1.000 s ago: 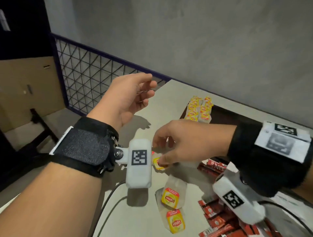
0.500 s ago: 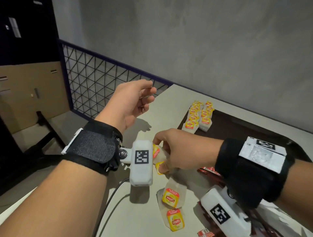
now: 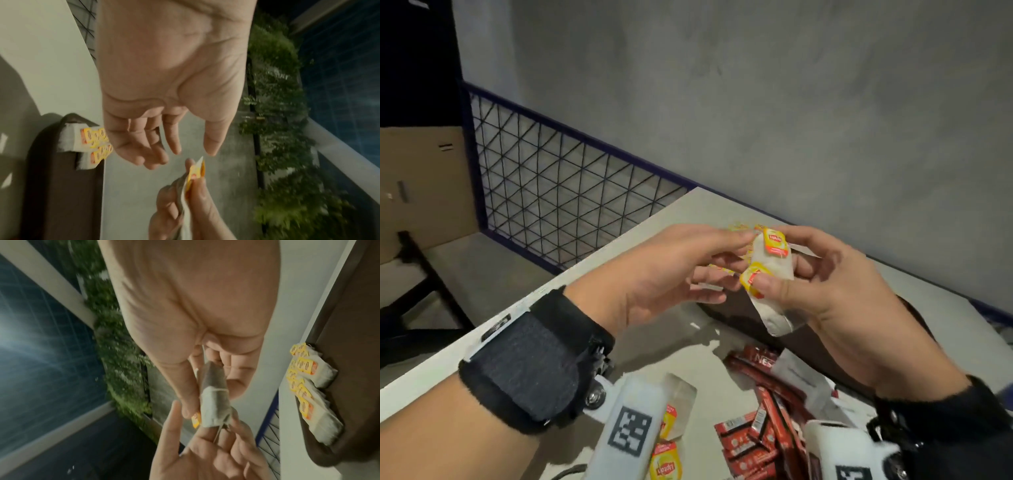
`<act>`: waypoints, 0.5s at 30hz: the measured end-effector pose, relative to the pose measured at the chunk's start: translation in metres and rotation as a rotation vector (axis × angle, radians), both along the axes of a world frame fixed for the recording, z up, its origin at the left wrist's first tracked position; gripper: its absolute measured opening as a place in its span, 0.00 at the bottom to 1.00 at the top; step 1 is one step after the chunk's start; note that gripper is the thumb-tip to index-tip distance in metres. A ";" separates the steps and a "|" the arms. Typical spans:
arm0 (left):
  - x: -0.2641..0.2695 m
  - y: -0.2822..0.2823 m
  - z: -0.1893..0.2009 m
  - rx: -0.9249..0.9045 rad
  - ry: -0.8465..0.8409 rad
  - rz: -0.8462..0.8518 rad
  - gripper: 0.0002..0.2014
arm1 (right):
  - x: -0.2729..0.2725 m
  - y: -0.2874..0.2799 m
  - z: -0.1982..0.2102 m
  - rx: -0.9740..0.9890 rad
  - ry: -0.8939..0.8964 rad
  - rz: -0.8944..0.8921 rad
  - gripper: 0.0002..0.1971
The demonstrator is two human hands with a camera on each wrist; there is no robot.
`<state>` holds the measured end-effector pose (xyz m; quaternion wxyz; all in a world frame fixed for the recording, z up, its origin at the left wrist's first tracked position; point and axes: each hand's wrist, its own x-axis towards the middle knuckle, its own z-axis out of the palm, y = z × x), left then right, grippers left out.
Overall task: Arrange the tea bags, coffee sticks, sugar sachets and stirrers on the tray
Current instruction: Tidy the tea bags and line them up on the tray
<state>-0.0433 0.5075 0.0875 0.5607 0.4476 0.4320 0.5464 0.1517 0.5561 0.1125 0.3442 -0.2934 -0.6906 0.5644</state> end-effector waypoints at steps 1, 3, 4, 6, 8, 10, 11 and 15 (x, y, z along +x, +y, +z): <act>0.007 -0.001 -0.002 0.021 -0.004 -0.013 0.14 | 0.005 -0.002 0.001 0.001 0.009 -0.002 0.30; 0.017 -0.002 -0.005 0.061 -0.021 -0.018 0.10 | 0.013 -0.004 0.001 0.010 0.004 0.005 0.30; 0.021 -0.002 -0.007 0.084 -0.033 -0.013 0.09 | 0.015 -0.005 0.001 0.027 -0.018 0.010 0.29; 0.027 -0.004 -0.008 0.132 -0.043 0.008 0.07 | 0.018 -0.007 0.001 0.072 -0.081 0.014 0.29; 0.032 -0.005 -0.008 0.166 -0.045 0.025 0.07 | 0.021 -0.008 0.000 0.119 -0.130 0.000 0.29; 0.035 -0.006 -0.009 0.183 -0.048 0.045 0.09 | 0.023 -0.007 0.000 0.143 -0.147 -0.002 0.28; 0.037 -0.006 -0.010 0.185 -0.048 0.056 0.10 | 0.024 -0.008 0.001 0.144 -0.147 0.000 0.28; 0.040 -0.006 -0.010 0.200 -0.072 0.099 0.06 | 0.029 -0.009 0.004 0.148 -0.159 -0.030 0.28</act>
